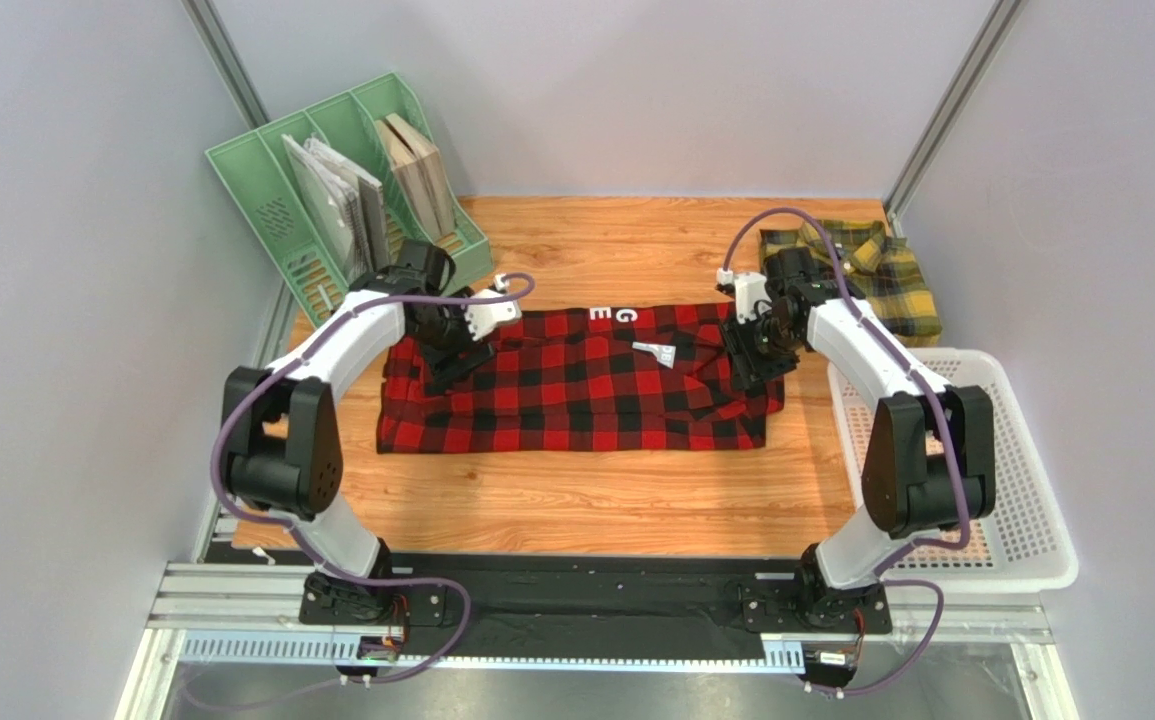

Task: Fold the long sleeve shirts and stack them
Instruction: Fold the shirt

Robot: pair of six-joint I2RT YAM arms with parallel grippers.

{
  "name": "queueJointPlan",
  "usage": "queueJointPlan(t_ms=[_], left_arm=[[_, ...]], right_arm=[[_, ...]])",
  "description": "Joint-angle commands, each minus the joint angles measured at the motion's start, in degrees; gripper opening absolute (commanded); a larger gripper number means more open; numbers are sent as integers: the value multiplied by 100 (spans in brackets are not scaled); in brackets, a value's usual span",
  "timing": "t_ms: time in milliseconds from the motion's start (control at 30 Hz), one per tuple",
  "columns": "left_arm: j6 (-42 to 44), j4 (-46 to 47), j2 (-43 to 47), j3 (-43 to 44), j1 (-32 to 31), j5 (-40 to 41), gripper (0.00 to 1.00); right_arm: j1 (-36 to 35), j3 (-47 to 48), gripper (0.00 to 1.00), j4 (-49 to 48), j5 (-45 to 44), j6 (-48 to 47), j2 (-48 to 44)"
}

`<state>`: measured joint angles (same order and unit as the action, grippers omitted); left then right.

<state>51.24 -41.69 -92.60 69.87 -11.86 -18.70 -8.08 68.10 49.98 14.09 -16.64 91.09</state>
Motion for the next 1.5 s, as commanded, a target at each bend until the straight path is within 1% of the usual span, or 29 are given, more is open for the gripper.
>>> queueJointPlan(t_ms=[0,100,167,200,233,267,300,333,400,433,467,533,600,700,800,833,933,967,1033,1100,1133,1233,1300,1367,1400,1467], left_arm=[[544,-129,-311,10,-89,655,76],[720,29,-671,-157,-89,1068,75],[957,196,-838,-438,-97,1306,74],[1045,327,-874,-552,-97,1594,73],[1220,381,-891,-840,-97,1719,72],[1334,407,-866,-1000,-89,1799,70],[1405,407,-822,-1158,-97,1860,59],[1432,416,-673,-1394,-89,1852,56],[1476,329,-506,-1615,-89,1861,56],[1546,250,-314,-1834,-89,1861,55],[1651,197,-199,-1949,-97,2035,54],[1696,-101,152,-2152,-89,1967,54],[1521,-591,417,-2135,-97,1608,56],[1187,-1102,856,-1943,-89,1063,60],[810,-1385,1199,-1749,-89,605,67],[730,-1377,1357,-1731,-80,543,69],[554,-1272,1542,-1687,-71,402,71],[536,-1219,1543,-1669,-80,332,71],[440,-1192,1403,-1573,-89,279,70],[299,-1131,1184,-1442,-141,288,68],[116,-1104,1104,-1406,-168,331,64],[-122,-947,858,-1353,-413,462,58],[-237,-745,718,-1361,-764,630,56],[-422,-578,603,-1396,-1106,937,52],[-474,-551,428,-1397,-1204,1051,44],[-606,-594,191,-1379,-1414,1272,38]], right_arm=[[-89,46,42,-260,-467,30,295],[-203,90,40,-330,-661,3,602],[-291,107,40,-392,-775,-32,778],[-413,99,40,-427,-906,-41,822],[-492,90,40,-453,-1003,-67,875],[-589,64,40,-532,-1100,-93,936],[-764,3,40,-568,-1275,-146,963],[-844,-24,39,-603,-1329,-164,963],[-1081,-68,39,-656,-1400,-216,1007],[-1134,-68,39,-656,-1600,-243,1033],[-1204,-60,39,-664,-1654,-269,1051],[-1389,54,39,-682,-1874,-444,1191],[-1468,351,38,-674,-2128,-567,1523],[-1460,704,35,-848,-2540,-875,1937],[-1425,1143,32,-1384,-2927,-1296,2386],[-1416,1493,32,-1603,-3034,-1550,2692],[-1293,2205,30,-1938,-3447,-1894,3246],[-1232,2660,29,-2209,-3526,-2000,3553],[-1223,3059,28,-2683,-3729,-2036,3766],[-1231,3402,29,-2948,-3685,-1904,3741],[-1231,3456,30,-3280,-3650,-1852,3680],[-1205,3579,33,-3661,-3466,-1650,3364],[-1205,3711,35,-3601,-3316,-1413,3109],[-1205,3746,37,-3294,-2984,-1246,2907],[-1205,3746,38,-3153,-2886,-1036,2671],[-1196,3694,40,-2766,-2588,-894,2432]])
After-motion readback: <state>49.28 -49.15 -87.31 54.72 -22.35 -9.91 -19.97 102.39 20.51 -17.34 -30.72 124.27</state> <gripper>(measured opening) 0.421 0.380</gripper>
